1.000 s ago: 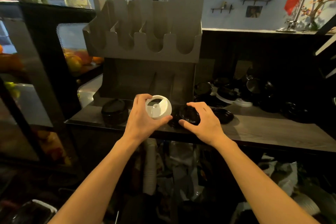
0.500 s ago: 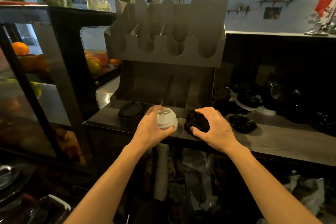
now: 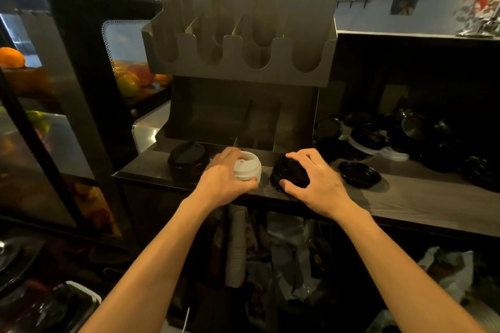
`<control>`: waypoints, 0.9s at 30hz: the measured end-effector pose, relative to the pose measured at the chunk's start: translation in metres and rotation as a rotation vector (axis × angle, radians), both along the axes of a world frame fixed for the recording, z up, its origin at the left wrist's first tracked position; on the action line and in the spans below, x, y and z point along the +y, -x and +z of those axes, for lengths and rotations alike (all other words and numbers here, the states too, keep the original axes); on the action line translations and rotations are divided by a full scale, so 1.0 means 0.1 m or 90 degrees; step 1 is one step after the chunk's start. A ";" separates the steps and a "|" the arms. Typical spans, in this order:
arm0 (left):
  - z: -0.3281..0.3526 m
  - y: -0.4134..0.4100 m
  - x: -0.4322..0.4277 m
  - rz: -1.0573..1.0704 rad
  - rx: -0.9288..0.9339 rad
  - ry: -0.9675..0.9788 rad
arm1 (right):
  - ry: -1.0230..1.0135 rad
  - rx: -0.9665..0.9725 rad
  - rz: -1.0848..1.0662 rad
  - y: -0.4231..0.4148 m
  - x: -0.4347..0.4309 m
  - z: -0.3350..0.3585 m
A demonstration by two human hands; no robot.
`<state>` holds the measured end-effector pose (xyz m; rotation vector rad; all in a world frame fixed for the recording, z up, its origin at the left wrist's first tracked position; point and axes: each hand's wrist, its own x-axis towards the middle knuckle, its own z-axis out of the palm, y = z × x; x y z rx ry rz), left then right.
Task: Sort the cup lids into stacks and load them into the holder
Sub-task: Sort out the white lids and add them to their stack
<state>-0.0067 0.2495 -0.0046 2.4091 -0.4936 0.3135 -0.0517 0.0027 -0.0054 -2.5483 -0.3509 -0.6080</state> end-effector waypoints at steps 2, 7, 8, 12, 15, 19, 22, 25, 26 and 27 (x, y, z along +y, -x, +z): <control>0.02 0.00 0.00 0.006 -0.009 -0.023 | 0.010 -0.007 0.004 0.00 0.01 0.00; 0.04 0.02 0.00 0.012 -0.017 -0.070 | 0.033 -0.003 0.001 0.00 0.04 0.02; 0.04 0.03 0.00 0.011 -0.021 -0.080 | 0.034 0.000 0.000 0.01 0.05 0.02; 0.09 0.03 0.00 0.010 -0.048 -0.167 | 0.041 0.021 0.009 0.04 0.07 0.04; 0.08 0.04 0.01 0.012 -0.072 -0.180 | 0.001 0.050 0.034 0.05 0.05 0.05; 0.09 0.09 -0.02 0.013 -0.067 -0.183 | -0.011 0.082 0.010 0.04 0.03 0.05; 0.12 0.14 -0.11 0.014 -0.167 -0.157 | 0.024 0.087 -0.011 0.03 0.02 0.05; 0.15 0.22 -0.27 -0.027 -0.271 -0.096 | 0.015 0.100 -0.034 0.02 0.02 0.04; 0.16 0.25 -0.34 -0.056 -0.282 -0.082 | 0.011 0.101 -0.038 0.02 0.02 0.04; 0.17 0.29 -0.41 -0.088 -0.285 -0.079 | 0.004 0.097 -0.035 0.02 0.01 0.03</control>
